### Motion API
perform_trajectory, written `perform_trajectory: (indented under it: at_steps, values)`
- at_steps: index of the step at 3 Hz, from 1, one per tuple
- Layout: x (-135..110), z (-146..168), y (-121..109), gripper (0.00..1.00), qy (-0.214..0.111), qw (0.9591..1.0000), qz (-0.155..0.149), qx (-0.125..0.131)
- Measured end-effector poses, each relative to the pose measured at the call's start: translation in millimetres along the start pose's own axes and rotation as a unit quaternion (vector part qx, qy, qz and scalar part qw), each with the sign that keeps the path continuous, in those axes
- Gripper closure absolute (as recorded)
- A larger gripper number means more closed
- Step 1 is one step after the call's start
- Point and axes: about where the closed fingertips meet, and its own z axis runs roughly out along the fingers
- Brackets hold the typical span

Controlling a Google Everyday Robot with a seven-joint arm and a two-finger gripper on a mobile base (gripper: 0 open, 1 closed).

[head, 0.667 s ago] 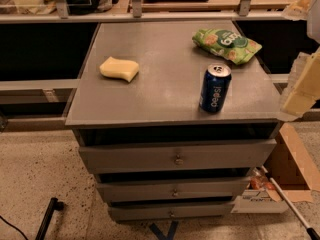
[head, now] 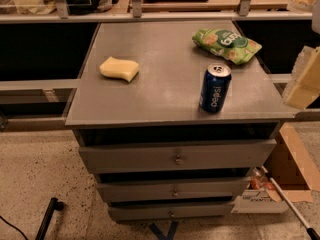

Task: Move green rice chip bag near sponge

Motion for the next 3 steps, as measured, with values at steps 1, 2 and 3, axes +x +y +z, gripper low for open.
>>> perform_trajectory:
  at_steps: [1,2,3]
  values:
    - [16,13,-39,0.0,0.002,0.9988,-0.025,0.042]
    - [24,37,-95,0.0,-0.028,0.9932,-0.077,0.083]
    - [26,82,-152,0.0,-0.044,0.9862,-0.125,0.1]
